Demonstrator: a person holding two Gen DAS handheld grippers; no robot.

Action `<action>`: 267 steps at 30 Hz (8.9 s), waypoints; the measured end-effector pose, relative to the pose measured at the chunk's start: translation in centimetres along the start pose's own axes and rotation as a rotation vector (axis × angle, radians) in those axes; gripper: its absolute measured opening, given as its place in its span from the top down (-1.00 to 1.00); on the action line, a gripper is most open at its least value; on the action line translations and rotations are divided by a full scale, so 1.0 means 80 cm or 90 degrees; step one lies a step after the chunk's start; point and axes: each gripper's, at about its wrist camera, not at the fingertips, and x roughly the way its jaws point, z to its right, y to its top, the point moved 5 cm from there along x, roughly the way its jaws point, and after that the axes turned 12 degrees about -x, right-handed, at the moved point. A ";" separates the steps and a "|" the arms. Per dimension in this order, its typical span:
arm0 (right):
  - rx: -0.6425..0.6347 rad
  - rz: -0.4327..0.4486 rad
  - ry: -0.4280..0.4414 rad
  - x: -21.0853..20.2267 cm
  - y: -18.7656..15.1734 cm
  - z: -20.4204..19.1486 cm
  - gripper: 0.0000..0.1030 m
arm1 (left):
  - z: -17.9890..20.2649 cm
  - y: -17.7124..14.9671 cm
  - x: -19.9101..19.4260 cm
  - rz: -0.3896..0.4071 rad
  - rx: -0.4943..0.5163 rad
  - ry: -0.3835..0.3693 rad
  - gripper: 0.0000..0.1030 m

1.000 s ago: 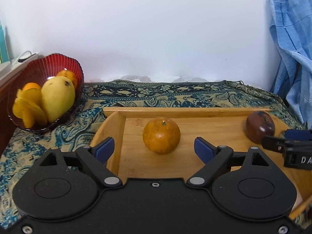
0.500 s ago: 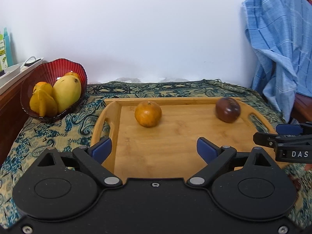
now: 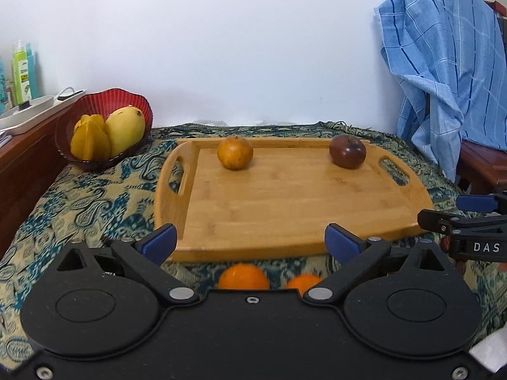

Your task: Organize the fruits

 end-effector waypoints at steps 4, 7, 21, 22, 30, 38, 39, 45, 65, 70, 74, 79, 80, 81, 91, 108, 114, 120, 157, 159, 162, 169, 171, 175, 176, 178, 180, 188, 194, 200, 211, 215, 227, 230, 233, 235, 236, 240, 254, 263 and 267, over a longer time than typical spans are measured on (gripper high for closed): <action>-0.013 0.010 -0.011 -0.014 -0.015 -0.012 -0.71 | 0.001 -0.016 -0.014 0.013 0.006 -0.006 -0.97; -0.023 0.015 -0.024 -0.020 -0.026 -0.023 -0.72 | 0.004 -0.026 -0.020 0.020 0.004 0.001 -0.99; -0.005 0.031 -0.024 -0.025 -0.056 -0.042 -0.71 | 0.022 -0.066 -0.027 0.026 0.013 -0.024 -0.83; -0.006 0.031 -0.022 -0.025 -0.059 -0.043 -0.71 | 0.024 -0.068 -0.028 0.025 0.016 -0.030 -0.79; -0.013 0.029 -0.009 -0.023 -0.064 -0.050 -0.41 | 0.037 -0.076 -0.023 0.007 0.024 -0.043 -0.24; -0.020 0.014 -0.016 -0.012 -0.070 -0.052 0.08 | 0.045 -0.076 -0.009 -0.007 0.015 -0.044 0.00; -0.013 0.011 -0.017 -0.009 -0.072 -0.052 0.12 | 0.046 -0.077 -0.007 -0.007 0.016 -0.045 0.05; -0.001 0.021 -0.020 -0.008 -0.074 -0.050 0.17 | 0.052 -0.079 0.004 0.004 0.004 -0.026 0.08; 0.009 0.031 -0.013 -0.010 -0.077 -0.048 0.18 | 0.042 -0.085 0.022 -0.036 -0.019 -0.007 0.33; 0.011 0.031 -0.012 -0.010 -0.077 -0.048 0.18 | 0.042 -0.084 0.020 -0.038 -0.021 -0.008 0.34; 0.003 0.031 -0.014 -0.012 -0.077 -0.049 0.19 | 0.043 -0.083 0.016 -0.037 -0.014 -0.009 0.34; 0.000 0.039 -0.009 -0.021 -0.072 -0.048 0.19 | 0.045 -0.077 0.006 -0.026 -0.009 -0.013 0.34; 0.006 0.042 -0.008 -0.023 -0.069 -0.046 0.19 | 0.044 -0.075 0.004 -0.024 -0.007 -0.014 0.34; 0.012 0.045 -0.007 -0.026 -0.067 -0.044 0.19 | 0.044 -0.072 0.001 -0.021 -0.005 -0.014 0.34; 0.042 0.060 -0.004 -0.035 -0.038 -0.029 0.19 | 0.032 -0.041 -0.010 -0.010 0.000 0.001 0.34; 0.058 0.048 0.001 -0.001 0.014 -0.013 0.19 | 0.022 0.013 0.013 -0.011 -0.011 0.003 0.34; 0.059 0.034 -0.001 0.022 0.029 -0.002 0.19 | 0.014 0.037 0.033 -0.018 -0.033 0.001 0.34; 0.071 0.018 -0.003 0.046 0.044 0.015 0.19 | 0.006 0.058 0.056 -0.024 -0.048 0.003 0.34; 0.087 -0.098 0.025 0.188 0.062 0.049 0.19 | -0.019 0.092 0.210 -0.101 -0.069 0.031 0.34; 0.086 -0.099 0.025 0.192 0.063 0.047 0.18 | -0.020 0.092 0.213 -0.101 -0.069 0.033 0.34; 0.086 -0.100 0.025 0.196 0.063 0.045 0.18 | -0.022 0.091 0.218 -0.103 -0.070 0.036 0.34; 0.078 -0.102 0.020 0.199 0.063 0.041 0.18 | -0.023 0.091 0.221 -0.103 -0.065 0.036 0.34; 0.079 -0.104 0.021 0.200 0.062 0.042 0.18 | -0.023 0.091 0.222 -0.103 -0.065 0.036 0.34; 0.079 -0.103 0.020 0.201 0.062 0.041 0.18 | -0.024 0.089 0.225 -0.109 -0.062 0.041 0.34; 0.079 -0.103 0.020 0.200 0.062 0.041 0.18 | -0.025 0.088 0.225 -0.109 -0.061 0.042 0.34; 0.079 -0.102 0.020 0.201 0.062 0.041 0.18 | -0.025 0.088 0.225 -0.108 -0.060 0.044 0.34; 0.078 -0.103 0.020 0.201 0.062 0.041 0.18 | -0.025 0.088 0.226 -0.108 -0.061 0.044 0.34; 0.078 -0.102 0.020 0.201 0.062 0.041 0.18 | -0.026 0.088 0.227 -0.106 -0.054 0.045 0.34; 0.077 -0.102 0.018 0.201 0.061 0.041 0.18 | -0.024 0.086 0.227 -0.105 -0.046 0.045 0.34; 0.072 -0.103 0.019 0.200 0.061 0.040 0.16 | -0.025 0.084 0.229 -0.106 -0.047 0.046 0.33; 0.072 -0.104 0.021 0.200 0.061 0.041 0.13 | -0.025 0.085 0.229 -0.110 -0.049 0.050 0.33; 0.071 -0.102 0.024 0.199 0.061 0.042 -0.05 | -0.024 0.086 0.230 -0.115 -0.048 0.052 0.33; 0.065 -0.098 0.023 0.192 0.060 0.039 -0.21 | -0.021 0.084 0.225 -0.134 -0.041 0.051 0.04; 0.061 -0.092 0.025 0.185 0.059 0.038 -0.32 | -0.018 0.083 0.219 -0.134 -0.036 0.051 -0.06; 0.056 -0.086 0.027 0.176 0.059 0.036 -0.39 | -0.016 0.083 0.208 -0.127 -0.029 0.047 -0.29; 0.053 -0.080 0.029 0.168 0.058 0.035 -0.43 | -0.014 0.082 0.199 -0.121 -0.027 0.039 -0.42; 0.051 -0.076 0.029 0.164 0.058 0.034 -0.46 | -0.013 0.082 0.193 -0.116 -0.026 0.034 -0.44; 0.045 -0.062 0.030 0.147 0.055 0.032 -0.56 | -0.009 0.080 0.172 -0.101 -0.022 0.024 -0.58; 0.005 0.003 0.031 0.073 0.035 0.008 -0.74 | 0.004 0.056 0.088 -0.017 0.027 0.009 -0.84; -0.024 0.023 0.038 0.036 0.007 -0.018 -0.80 | 0.005 0.030 0.037 0.024 0.018 -0.007 -0.87; -0.018 0.031 0.036 0.021 -0.006 -0.029 -0.84 | 0.003 0.016 0.022 0.033 0.025 -0.008 -0.87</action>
